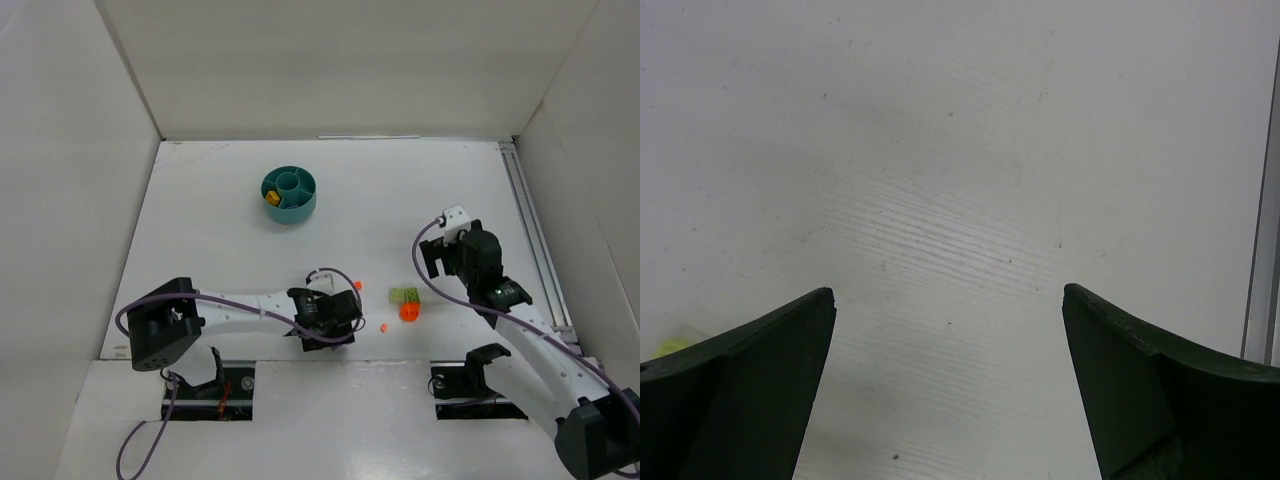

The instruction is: Sort the legos into containers by color

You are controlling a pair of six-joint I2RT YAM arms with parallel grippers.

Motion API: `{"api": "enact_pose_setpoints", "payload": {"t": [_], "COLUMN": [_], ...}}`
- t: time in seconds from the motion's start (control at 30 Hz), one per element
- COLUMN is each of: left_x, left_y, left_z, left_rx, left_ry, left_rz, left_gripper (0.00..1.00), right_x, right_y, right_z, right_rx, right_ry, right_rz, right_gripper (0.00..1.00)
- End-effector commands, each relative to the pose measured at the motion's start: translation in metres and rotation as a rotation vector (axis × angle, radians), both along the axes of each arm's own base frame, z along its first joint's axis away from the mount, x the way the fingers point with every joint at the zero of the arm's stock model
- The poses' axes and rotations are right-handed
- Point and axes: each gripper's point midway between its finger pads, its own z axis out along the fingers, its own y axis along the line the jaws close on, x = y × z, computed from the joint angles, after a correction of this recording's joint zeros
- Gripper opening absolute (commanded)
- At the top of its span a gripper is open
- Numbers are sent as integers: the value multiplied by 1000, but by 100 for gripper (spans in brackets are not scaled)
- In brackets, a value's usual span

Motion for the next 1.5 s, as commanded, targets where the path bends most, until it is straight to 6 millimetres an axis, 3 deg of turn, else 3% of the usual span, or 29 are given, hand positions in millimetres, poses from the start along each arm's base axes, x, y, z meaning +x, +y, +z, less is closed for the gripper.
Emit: {"api": "enact_pose_setpoints", "payload": {"t": [0.0,0.27,0.57,0.7,0.87,1.0,1.03,1.07,1.17,1.3,1.33,1.4,1.47], "left_x": [5,23,21,21,30,45,51,60,101,174,198,235,261], "left_y": [6,10,10,6,7,4,13,7,19,44,60,71,85], "left_z": [7,4,-6,-9,0,20,24,39,75,116,125,156,174], "left_rx": [23,47,71,83,109,116,162,151,197,222,234,235,264], "left_ry": [-18,-34,-16,-7,-55,-133,-175,-212,-344,-503,-530,-649,-741], "left_rz": [82,164,169,155,149,130,127,138,184,275,337,397,464], "left_gripper": [62,59,44,32,20,17,17,17,17,17,17,17,17], "right_x": [1,1,3,3,3,4,4,6,5,4,4,5,5], "right_y": [-3,-1,-1,-1,-1,1,1,1,-1,-6,-8,-12,-14], "right_z": [7,-1,1,-2,-2,0,0,2,5,14,16,17,17], "right_rx": [14,1,4,1,-7,-9,-9,-14,-13,-12,-15,-24,-28], "right_ry": [-32,-6,-14,-6,-7,-15,-15,-27,-46,-83,-94,-96,-97], "right_rz": [-24,-12,-12,-12,-8,7,7,11,1,-22,-33,-54,-62], "right_gripper": [100,100,100,100,100,100,100,100,100,100,100,100,100]}}
